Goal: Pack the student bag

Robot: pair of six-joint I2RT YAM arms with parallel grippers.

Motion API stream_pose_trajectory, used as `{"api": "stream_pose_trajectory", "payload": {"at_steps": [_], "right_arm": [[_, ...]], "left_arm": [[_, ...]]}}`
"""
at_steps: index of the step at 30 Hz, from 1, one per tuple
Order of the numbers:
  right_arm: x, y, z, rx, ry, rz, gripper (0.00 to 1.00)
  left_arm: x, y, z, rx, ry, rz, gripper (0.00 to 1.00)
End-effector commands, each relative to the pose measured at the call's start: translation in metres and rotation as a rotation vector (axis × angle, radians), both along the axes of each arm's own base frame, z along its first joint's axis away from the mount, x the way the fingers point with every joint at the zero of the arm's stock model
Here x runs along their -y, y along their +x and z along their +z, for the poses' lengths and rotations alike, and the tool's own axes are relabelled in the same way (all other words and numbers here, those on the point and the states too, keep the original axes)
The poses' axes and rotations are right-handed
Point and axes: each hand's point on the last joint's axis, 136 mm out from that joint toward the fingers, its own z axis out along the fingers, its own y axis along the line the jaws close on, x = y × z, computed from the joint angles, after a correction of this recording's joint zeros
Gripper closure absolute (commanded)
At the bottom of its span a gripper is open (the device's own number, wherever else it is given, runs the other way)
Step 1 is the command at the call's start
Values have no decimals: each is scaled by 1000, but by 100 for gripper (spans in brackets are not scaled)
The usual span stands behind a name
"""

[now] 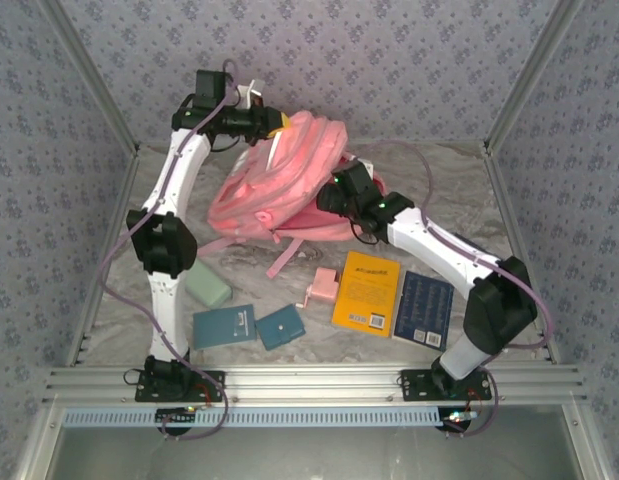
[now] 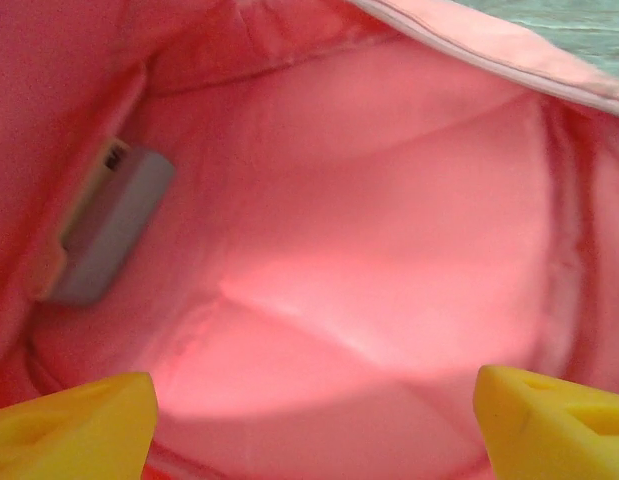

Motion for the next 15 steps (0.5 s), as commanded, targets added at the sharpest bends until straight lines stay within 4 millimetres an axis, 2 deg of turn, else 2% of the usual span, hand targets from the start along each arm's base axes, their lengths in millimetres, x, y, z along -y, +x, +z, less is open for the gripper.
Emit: {"api": "stream_pose_trajectory", "payload": {"at_steps": [1,4,7,12,15], "right_arm": [[22,-42,-4,-72,-170,52,14],[14,-76,-13,-168,-200,122,10],[6,-107,-37,-331,-186,124,7],[-9,-137,-65,-486,-170,86,5],[-17,-146,-84,-558,-144,69,3]], "left_arm": [[5,-11,34,139,5,-34,100],[5,-9,28,130,31,-16,100],[5,-3,17,95,45,14,100],[10,-8,5,79,55,-5,100],[8,-9,4,77,59,-6,100]]}}
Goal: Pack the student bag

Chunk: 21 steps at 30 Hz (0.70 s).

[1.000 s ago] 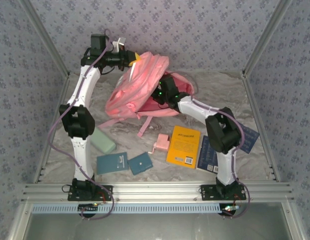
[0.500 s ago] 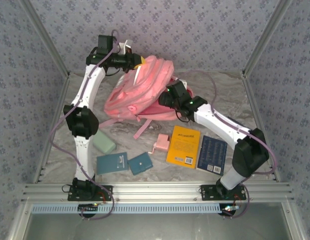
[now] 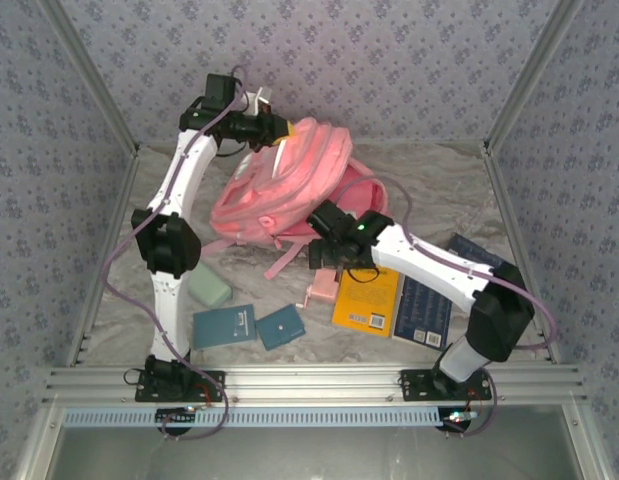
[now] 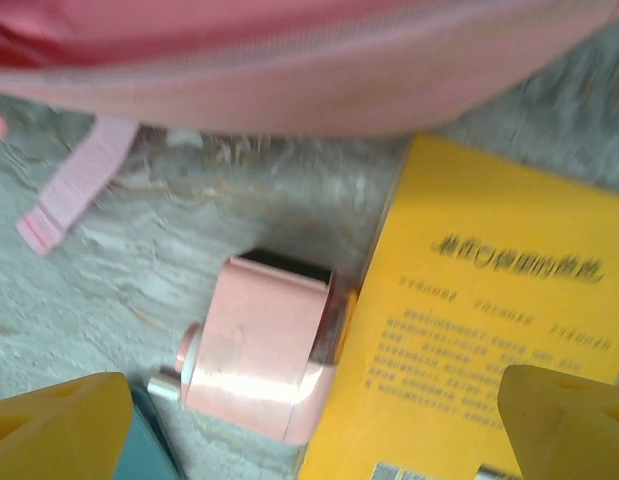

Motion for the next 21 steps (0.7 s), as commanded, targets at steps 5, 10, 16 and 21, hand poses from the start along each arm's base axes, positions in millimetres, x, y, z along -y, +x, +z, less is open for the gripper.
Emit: {"api": "stream_pose_trajectory", "payload": {"at_steps": [5,10,16,21], "right_arm": [[-15,-26,-32,-209,77,-101,1],[-23,-30,-49,-303,101,-158,2],[-25,-28,-67,-335,113,-253,3],[-14,-20,-76,-296,50,-333,3]], "left_arm": [[-4,-6,31,98,-37,-29,100],[-8,-5,33,101,-41,-23,100],[-13,-4,36,101,-48,-16,100],[-16,-3,41,106,-60,-12,100]]}}
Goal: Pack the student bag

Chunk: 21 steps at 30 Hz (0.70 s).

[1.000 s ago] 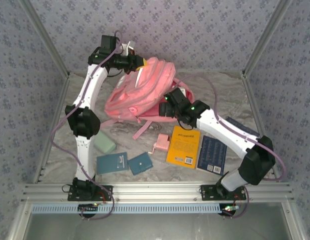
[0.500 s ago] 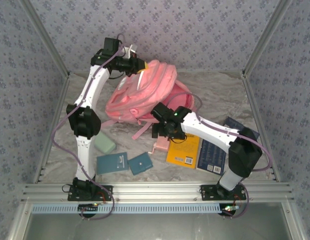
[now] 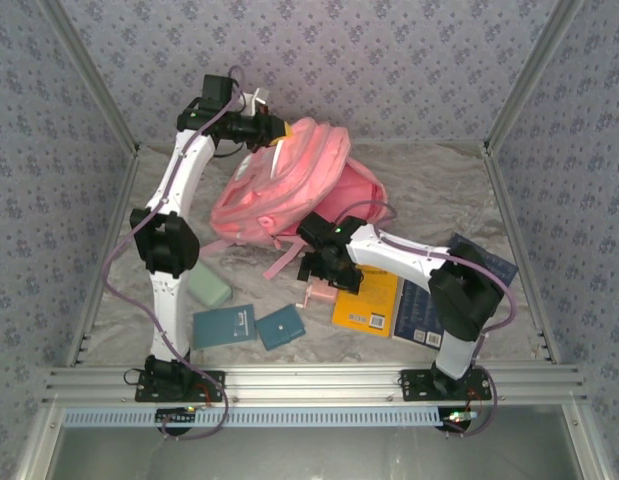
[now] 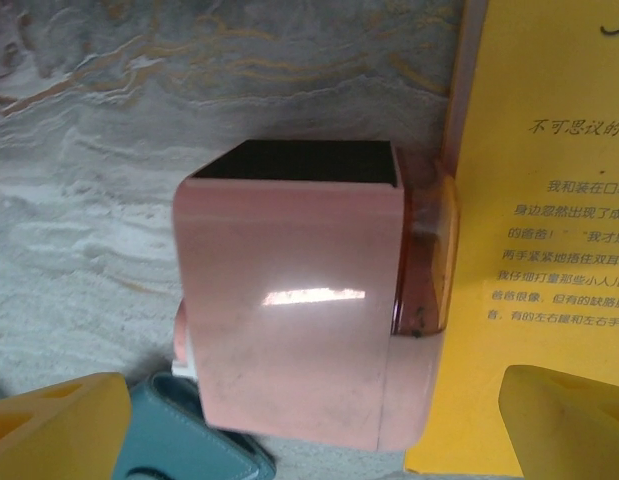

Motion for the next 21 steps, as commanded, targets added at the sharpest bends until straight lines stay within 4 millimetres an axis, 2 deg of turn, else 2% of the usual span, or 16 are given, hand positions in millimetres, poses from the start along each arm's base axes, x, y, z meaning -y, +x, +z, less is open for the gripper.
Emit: {"api": "stream_pose_trajectory", "payload": {"at_steps": [1,5,12,21], "right_arm": [[12,5,-9,8,-59,-98,3],[12,10,-18,17,-82,-123,4],[10,16,-26,42,-104,-138,13],[12,14,-24,55,-108,-154,37]], "left_arm": [[-8,-7,43,106,-53,-16,100],[-10,-6,45,109,-59,-13,100],[-11,-7,47,112,-64,-16,100],[-11,-8,48,113,-67,-17,100]]}}
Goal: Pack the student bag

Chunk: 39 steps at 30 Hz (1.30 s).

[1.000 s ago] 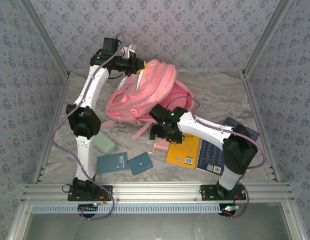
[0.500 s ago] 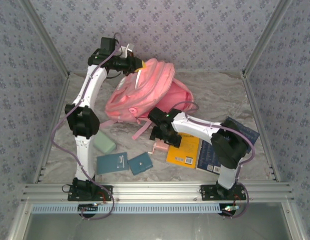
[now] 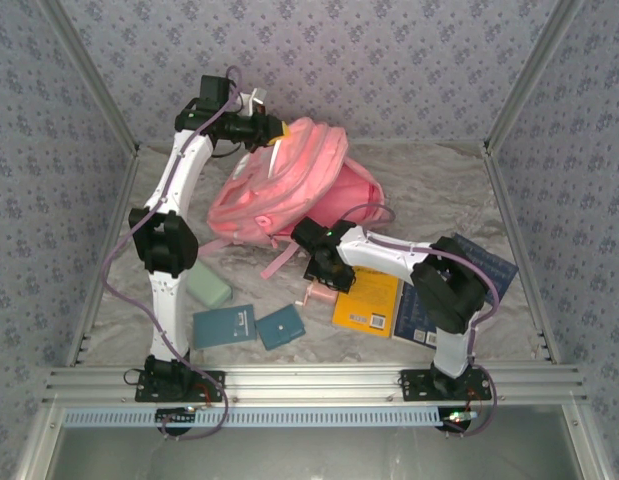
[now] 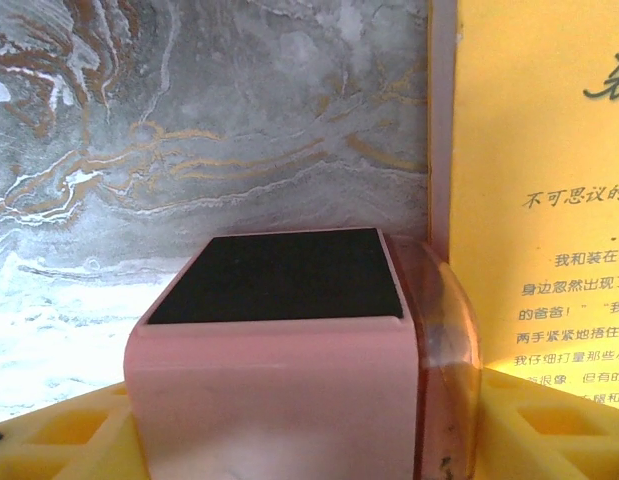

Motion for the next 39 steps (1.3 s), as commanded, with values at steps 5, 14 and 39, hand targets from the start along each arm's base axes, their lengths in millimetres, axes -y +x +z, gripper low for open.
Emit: {"api": "stream_pose_trajectory", "payload": {"at_steps": [5,14,39], "right_arm": [[5,5,13,57,-28,-16,44],[-4,19,89,278,45,176,51],[85,93,192,691,259,101,62]], "left_arm": [[-6,-10,51,120,-54,-13,100],[-2,-22,69,162,-54,-23,100],[39,-101,135,334,-153,-201,100]]}}
